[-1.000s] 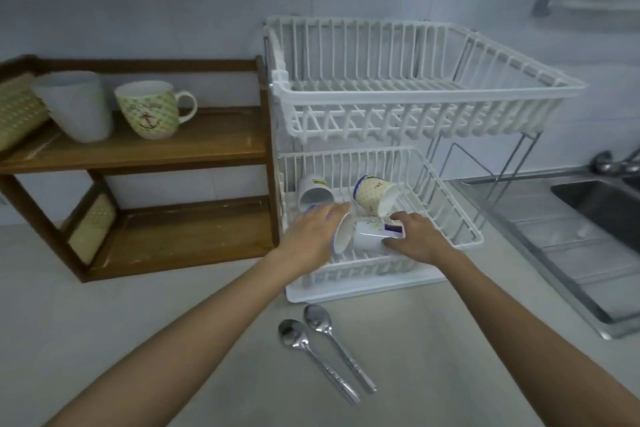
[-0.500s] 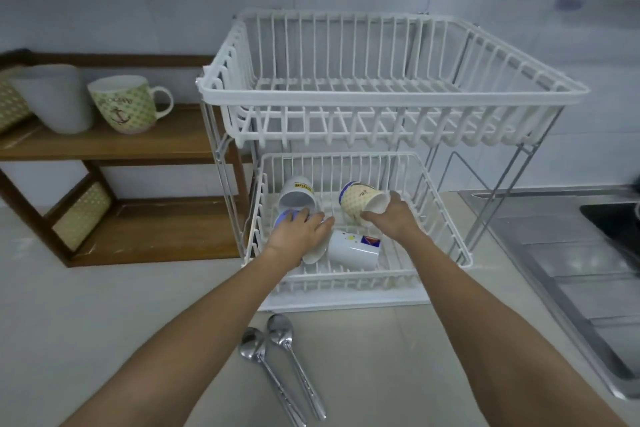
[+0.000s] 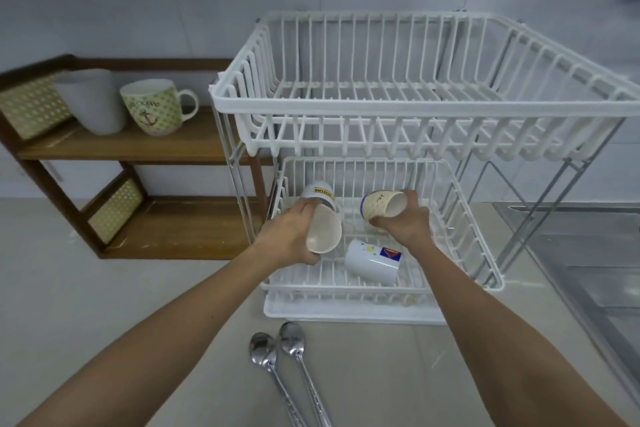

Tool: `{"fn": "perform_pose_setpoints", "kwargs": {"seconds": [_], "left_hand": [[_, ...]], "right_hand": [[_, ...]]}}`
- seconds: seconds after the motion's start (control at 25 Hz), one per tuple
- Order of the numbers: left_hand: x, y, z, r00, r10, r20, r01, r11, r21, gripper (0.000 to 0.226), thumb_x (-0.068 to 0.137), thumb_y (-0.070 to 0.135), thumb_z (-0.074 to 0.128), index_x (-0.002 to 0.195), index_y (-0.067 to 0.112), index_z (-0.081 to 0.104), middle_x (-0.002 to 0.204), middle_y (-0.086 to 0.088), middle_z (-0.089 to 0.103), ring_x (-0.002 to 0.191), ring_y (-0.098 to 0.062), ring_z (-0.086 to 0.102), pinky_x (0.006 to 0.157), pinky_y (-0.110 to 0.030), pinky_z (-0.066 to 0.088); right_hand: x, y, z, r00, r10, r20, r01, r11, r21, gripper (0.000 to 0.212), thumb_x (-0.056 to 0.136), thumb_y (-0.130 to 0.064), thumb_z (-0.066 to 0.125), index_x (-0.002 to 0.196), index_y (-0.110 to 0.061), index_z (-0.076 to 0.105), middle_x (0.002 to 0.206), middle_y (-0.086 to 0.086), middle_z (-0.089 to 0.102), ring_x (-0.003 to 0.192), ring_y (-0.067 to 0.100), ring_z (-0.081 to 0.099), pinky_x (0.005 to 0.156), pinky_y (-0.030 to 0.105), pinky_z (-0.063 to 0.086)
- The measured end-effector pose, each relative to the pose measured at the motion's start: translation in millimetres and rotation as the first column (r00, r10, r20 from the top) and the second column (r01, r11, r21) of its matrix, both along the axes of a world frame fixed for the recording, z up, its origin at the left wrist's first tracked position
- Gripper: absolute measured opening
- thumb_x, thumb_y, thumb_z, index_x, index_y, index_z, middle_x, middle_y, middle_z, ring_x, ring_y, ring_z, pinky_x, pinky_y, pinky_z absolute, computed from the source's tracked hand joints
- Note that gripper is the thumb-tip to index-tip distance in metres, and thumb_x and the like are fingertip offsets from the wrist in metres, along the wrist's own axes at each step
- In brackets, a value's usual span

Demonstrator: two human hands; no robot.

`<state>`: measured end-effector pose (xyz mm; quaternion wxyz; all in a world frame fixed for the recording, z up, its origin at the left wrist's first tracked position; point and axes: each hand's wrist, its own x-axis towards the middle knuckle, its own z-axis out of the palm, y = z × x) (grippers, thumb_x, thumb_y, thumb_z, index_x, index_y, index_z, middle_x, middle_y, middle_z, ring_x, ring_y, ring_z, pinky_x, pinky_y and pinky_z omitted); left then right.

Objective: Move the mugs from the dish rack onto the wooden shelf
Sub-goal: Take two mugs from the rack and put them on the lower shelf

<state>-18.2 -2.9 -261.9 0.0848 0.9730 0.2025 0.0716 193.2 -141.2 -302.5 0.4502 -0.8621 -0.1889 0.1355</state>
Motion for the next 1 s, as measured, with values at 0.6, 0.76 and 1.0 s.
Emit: {"fn": "perform_pose_setpoints", "kwargs": {"seconds": [0.6, 0.76, 1.0], "left_hand": [[-146.2, 2.1, 24.3, 0.939, -0.021, 0.344, 0.250, 0.728, -0.638, 0.087, 0.055, 0.037, 0.085, 0.134, 0.032, 0.048, 0.130, 0.010, 0.056, 0.117, -0.008, 0.056, 0.090, -0.030, 0.053], [-215.8, 37.9, 9.8, 0.944, 0.046, 0.326, 0.204, 0.697, -0.687, 0.088, 0.052, 0.043, 0.083, 0.133, 0.038, 0.049, 0.131, 0.011, 0.058, 0.117, -0.009, 0.058, 0.090, -0.029, 0.053], [-270.2, 122.9, -12.0, 0.890, 0.344, 0.300, -0.152, 0.844, -0.515, 0.086, 0.052, 0.041, 0.091, 0.128, 0.032, 0.050, 0.120, 0.011, 0.054, 0.105, -0.009, 0.053, 0.085, -0.027, 0.047]], "right_hand": [[-142.5, -51.5, 181.7, 0.719, 0.658, 0.223, -0.322, 0.601, -0.732, 0.097, 0.044, -0.063, 0.075, 0.129, -0.051, 0.030, 0.114, -0.004, 0.044, 0.099, 0.025, 0.051, 0.076, 0.039, 0.046], [-212.2, -54.2, 202.4, 0.651, 0.749, 0.122, -0.473, 0.526, -0.707, 0.092, 0.042, -0.065, 0.074, 0.122, -0.057, 0.030, 0.111, -0.013, 0.047, 0.101, 0.017, 0.050, 0.079, 0.033, 0.045], [-294.4, 13.9, 193.1, 0.525, 0.841, 0.132, -0.535, 0.446, -0.717, 0.091, 0.041, -0.066, 0.073, 0.122, -0.053, 0.032, 0.110, -0.013, 0.046, 0.100, 0.015, 0.049, 0.081, 0.033, 0.049]]}}
